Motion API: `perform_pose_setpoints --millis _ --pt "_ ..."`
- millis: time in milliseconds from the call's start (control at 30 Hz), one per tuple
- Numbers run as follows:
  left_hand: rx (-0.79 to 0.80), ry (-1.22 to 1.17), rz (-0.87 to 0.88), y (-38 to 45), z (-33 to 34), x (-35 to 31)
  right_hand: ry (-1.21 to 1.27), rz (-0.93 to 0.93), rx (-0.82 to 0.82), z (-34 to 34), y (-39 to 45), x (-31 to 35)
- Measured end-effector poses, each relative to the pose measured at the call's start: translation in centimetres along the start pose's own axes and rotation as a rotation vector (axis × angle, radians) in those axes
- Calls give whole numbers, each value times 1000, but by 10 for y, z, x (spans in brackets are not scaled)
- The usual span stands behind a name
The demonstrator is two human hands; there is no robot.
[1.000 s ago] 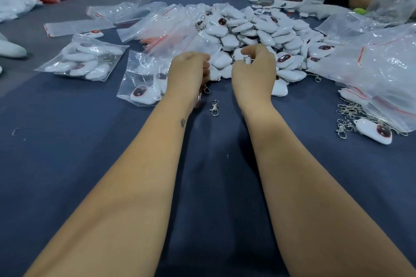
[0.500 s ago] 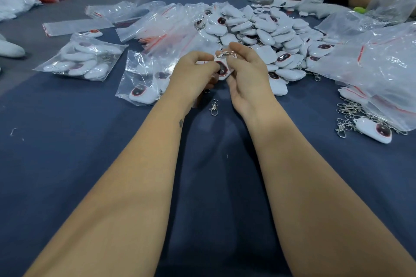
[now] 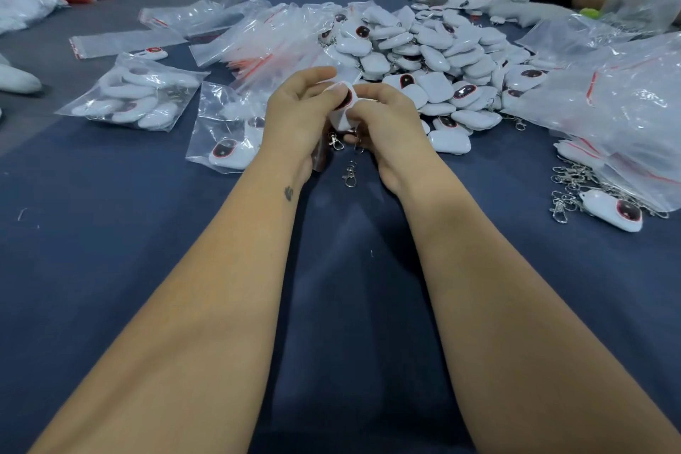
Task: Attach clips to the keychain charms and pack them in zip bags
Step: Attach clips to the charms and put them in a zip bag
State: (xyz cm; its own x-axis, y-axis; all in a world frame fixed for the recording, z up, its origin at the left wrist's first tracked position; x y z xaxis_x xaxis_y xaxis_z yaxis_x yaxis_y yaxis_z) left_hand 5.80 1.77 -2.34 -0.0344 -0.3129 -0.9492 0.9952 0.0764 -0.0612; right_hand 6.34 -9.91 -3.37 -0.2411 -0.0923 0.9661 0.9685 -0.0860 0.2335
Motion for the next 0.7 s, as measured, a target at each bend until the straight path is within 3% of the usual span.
perform_pose_setpoints --millis 233,433,700 --pt "28 14 -1 3 1 2 -106 -93 99 2 -3 3" --pt "16 15 -148 3 3 5 -78 -35 -4 -2 2 -1" --pt "49 122 -82 5 4 6 -49 -19 -14 -3 1 -2"
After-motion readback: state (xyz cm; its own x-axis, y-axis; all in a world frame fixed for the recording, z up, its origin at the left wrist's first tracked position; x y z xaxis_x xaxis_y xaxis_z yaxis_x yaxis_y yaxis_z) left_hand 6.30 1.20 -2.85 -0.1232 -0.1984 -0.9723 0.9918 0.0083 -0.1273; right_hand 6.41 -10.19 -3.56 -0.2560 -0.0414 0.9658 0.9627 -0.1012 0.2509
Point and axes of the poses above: each hand's wrist, its own y-axis towards the middle knuckle, its own z-axis out of the palm, x = y × z, the point moved 6 cm from there along y, towards the middle knuckle, and after that the axes turned 11 degrees about -z, right-handed, at the moved point
